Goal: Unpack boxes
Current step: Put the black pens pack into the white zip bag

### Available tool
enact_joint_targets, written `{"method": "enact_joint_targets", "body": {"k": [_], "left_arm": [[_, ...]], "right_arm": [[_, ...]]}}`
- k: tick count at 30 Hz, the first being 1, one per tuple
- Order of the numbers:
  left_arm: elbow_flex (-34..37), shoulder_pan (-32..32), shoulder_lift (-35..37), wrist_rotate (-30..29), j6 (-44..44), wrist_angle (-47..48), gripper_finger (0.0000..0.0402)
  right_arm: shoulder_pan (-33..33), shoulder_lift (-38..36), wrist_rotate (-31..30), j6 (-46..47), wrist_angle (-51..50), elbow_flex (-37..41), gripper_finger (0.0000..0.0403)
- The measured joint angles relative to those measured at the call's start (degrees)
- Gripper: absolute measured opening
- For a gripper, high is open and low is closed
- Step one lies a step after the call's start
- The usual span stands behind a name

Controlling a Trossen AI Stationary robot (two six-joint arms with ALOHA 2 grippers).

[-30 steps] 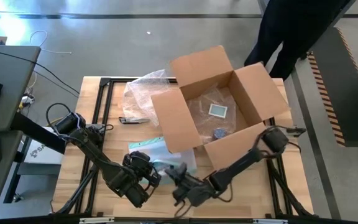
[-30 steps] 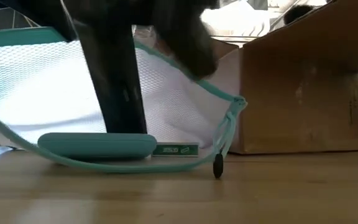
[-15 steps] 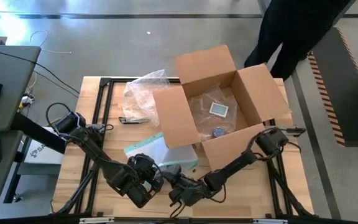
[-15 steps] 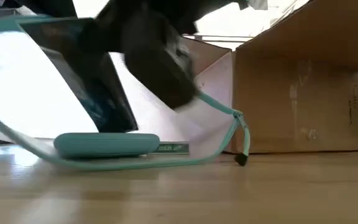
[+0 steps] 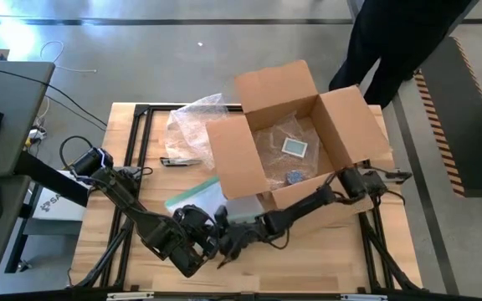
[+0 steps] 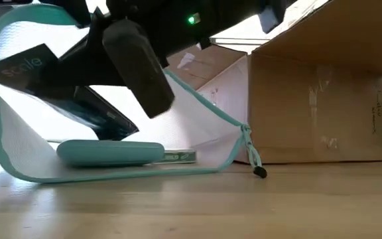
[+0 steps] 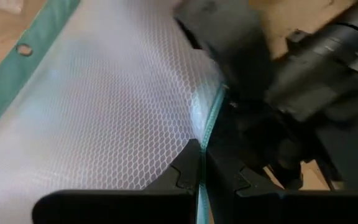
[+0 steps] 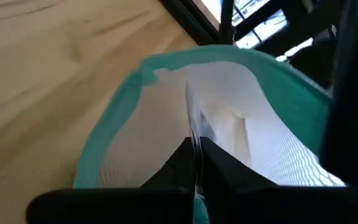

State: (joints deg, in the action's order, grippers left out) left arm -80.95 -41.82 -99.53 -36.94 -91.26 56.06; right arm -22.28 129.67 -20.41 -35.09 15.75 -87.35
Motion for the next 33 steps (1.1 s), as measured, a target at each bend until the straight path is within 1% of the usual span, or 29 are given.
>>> {"method": "enact_joint_targets", "body": {"k": [3,6,9,12,15,17,22,27,28,29,31,33], "left_arm": [[0.00,0.00,0.00,0.04,0.04,0.06,0.0000],[0.00,-0.02,0.00,0.25,-0.11,-0.05,0.0000],[0.00,-0.22,0.00,0.83,-0.20,0.24,0.0000],[-0.07,-0.90,0.00,2.97,-2.69,2.62,0.0000],[-0.07,-2.10,0.00,3.73,-5.58,4.87,0.0000],[-0.07,-3.09,0.00,3.76,-7.70,6.49,0.0000],[-0.07,-5.67,0.00,3.44,-13.21,9.86,0.0000],[-0.07,-7.66,0.02,3.34,-18.60,13.99,0.0000],[-0.07,-7.98,0.02,3.27,-19.37,14.33,0.0000],[-0.07,-8.15,0.02,3.18,-19.87,14.55,0.0000],[-0.07,-8.28,0.02,2.06,-20.56,14.47,0.0000],[-0.07,-8.28,0.02,0.37,-20.78,14.14,0.0000]], "right_arm": [[1.21,0.00,5.17,3.15,0.22,0.00,0.0026],[1.62,0.00,8.60,6.82,0.83,0.00,0.0078],[1.64,0.04,9.11,8.85,1.12,0.00,0.0148],[0.75,0.09,9.10,11.09,0.41,0.02,0.0211],[-1.11,-0.13,8.55,12.16,-1.88,0.02,0.0256],[-2.47,-0.52,7.12,12.09,-2.97,0.07,0.0273],[-5.72,-3.45,0.71,9.32,-8.18,0.09,0.0281],[-6.59,-7.58,1.14,9.62,-17.16,0.04,0.0280],[-6.31,-7.86,2.70,9.92,-19.00,0.01,0.0276],[-5.82,-8.00,5.67,10.46,-20.75,0.00,0.0271],[-4.35,-7.69,13.96,11.59,-23.60,0.09,0.0253],[-2.77,-6.63,19.69,13.81,-22.72,0.09,0.0227]]}}
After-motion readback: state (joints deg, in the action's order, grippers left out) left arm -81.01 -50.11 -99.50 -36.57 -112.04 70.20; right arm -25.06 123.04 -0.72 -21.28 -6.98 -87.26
